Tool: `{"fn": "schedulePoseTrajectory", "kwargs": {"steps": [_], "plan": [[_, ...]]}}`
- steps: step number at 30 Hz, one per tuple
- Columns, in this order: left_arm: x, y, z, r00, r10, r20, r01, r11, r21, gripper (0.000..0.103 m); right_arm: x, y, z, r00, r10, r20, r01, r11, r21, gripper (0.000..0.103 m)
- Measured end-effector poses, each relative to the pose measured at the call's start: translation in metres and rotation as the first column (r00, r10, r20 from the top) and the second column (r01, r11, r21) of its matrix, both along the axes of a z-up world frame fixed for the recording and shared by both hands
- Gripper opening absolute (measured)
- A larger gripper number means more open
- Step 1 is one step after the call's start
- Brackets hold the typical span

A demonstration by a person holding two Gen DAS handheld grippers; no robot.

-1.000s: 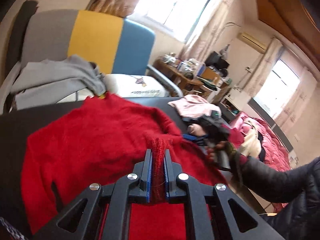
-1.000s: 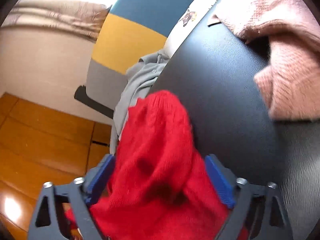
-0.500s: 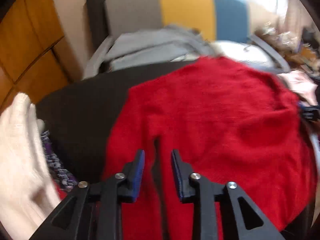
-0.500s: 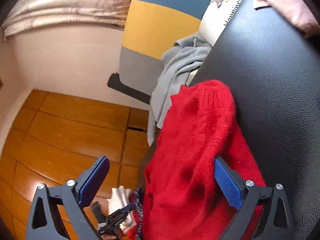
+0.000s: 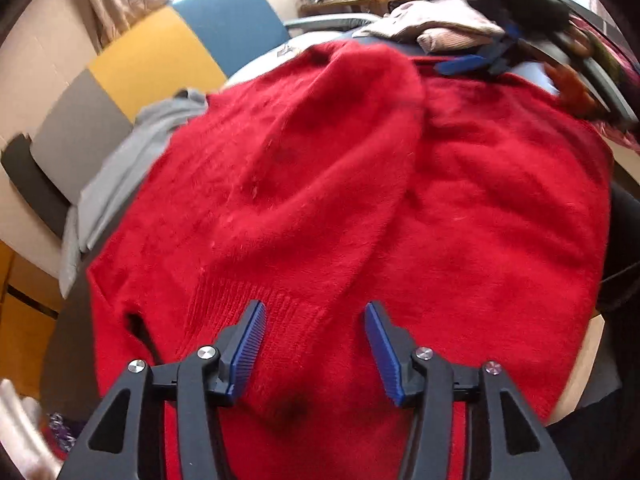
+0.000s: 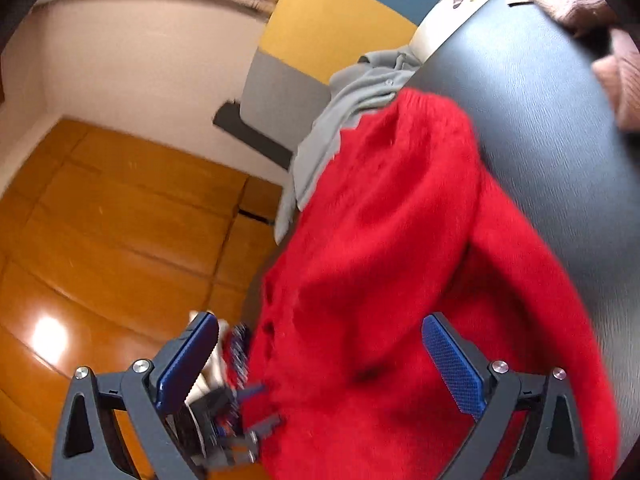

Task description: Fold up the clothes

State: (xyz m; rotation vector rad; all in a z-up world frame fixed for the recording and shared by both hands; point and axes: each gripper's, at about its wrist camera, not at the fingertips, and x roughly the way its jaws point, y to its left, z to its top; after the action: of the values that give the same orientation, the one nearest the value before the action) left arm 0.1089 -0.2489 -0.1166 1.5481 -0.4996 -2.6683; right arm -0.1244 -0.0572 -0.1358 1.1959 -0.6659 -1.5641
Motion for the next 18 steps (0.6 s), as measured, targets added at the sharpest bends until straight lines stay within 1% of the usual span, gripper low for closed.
{"fn": "schedulePoseTrajectory", "kwargs": {"steps": [1, 2, 3, 4, 5, 6, 7, 10, 11, 12, 13, 14, 15, 18], "plan": [[-0.003, -0.006, -0.003, 1.000, 0.015, 0.005, -0.015, 1.000, 0.002, 0.055, 0.007, 0.000, -0.002, 1.000, 0.013, -0.025, -0.012, 0.999, 0.030, 0.103], [-0.004, -0.011, -0.004, 1.000, 0.024, 0.004, -0.024, 0.999, 0.026, 0.055, 0.014, 0.000, -0.005, 0.998, 0.025, -0.050, -0.022, 0.998, 0.059, 0.103], [-0.006, -0.018, -0.005, 0.998, 0.057, 0.018, -0.059, 0.995, 0.077, 0.056, 0.019, 0.000, -0.008, 0.997, 0.028, -0.073, -0.022, 0.996, 0.083, 0.103], [-0.008, -0.026, -0.006, 0.995, 0.092, 0.036, -0.096, 0.987, 0.130, 0.054, 0.023, -0.001, -0.010, 0.995, 0.032, -0.097, -0.022, 0.994, 0.104, 0.103], [-0.010, -0.033, -0.004, 0.991, 0.125, 0.040, -0.130, 0.978, 0.165, 0.040, 0.026, -0.001, -0.010, 0.992, 0.035, -0.125, -0.021, 0.994, 0.110, 0.103], [-0.009, -0.038, 0.000, 0.985, 0.170, 0.023, -0.171, 0.968, 0.185, 0.017, 0.029, -0.001, -0.011, 0.988, 0.038, -0.151, -0.021, 0.993, 0.118, 0.103], [-0.008, -0.042, 0.002, 0.981, 0.194, 0.014, -0.193, 0.959, 0.210, 0.009, 0.031, -0.003, -0.010, 0.985, 0.043, -0.166, -0.021, 0.991, 0.132, 0.103], [-0.006, -0.049, 0.017, 0.970, 0.242, -0.028, -0.221, 0.923, 0.316, 0.006, 0.035, -0.008, -0.009, 0.976, 0.057, -0.208, -0.020, 0.984, 0.175, 0.103], [-0.006, -0.054, 0.022, 0.966, 0.256, -0.040, -0.225, 0.903, 0.366, 0.006, 0.036, -0.009, -0.008, 0.973, 0.062, -0.222, -0.020, 0.982, 0.189, 0.103], [-0.006, -0.061, 0.034, 0.960, 0.273, -0.061, -0.221, 0.874, 0.434, 0.006, 0.037, -0.011, -0.007, 0.969, 0.068, -0.236, -0.019, 0.979, 0.203, 0.103], [-0.006, -0.068, 0.046, 0.953, 0.291, -0.082, -0.213, 0.839, 0.501, 0.006, 0.039, -0.012, -0.007, 0.966, 0.073, -0.250, -0.018, 0.976, 0.217, 0.103], [-0.005, -0.075, 0.058, 0.945, 0.311, -0.101, -0.202, 0.799, 0.566, 0.006, 0.040, -0.014, -0.006, 0.961, 0.081, -0.263, -0.019, 0.973, 0.229, 0.103], [-0.005, -0.084, 0.076, 0.938, 0.323, -0.130, -0.168, 0.747, 0.643, 0.006, 0.041, -0.015, -0.003, 0.956, 0.097, -0.275, -0.032, 0.972, 0.231, 0.103], [-0.013, -0.098, 0.122, 0.924, 0.323, -0.204, -0.067, 0.663, 0.746, 0.006, 0.044, -0.021, 0.002, 0.941, 0.158, -0.300, -0.088, 0.968, 0.234, 0.103]]}}
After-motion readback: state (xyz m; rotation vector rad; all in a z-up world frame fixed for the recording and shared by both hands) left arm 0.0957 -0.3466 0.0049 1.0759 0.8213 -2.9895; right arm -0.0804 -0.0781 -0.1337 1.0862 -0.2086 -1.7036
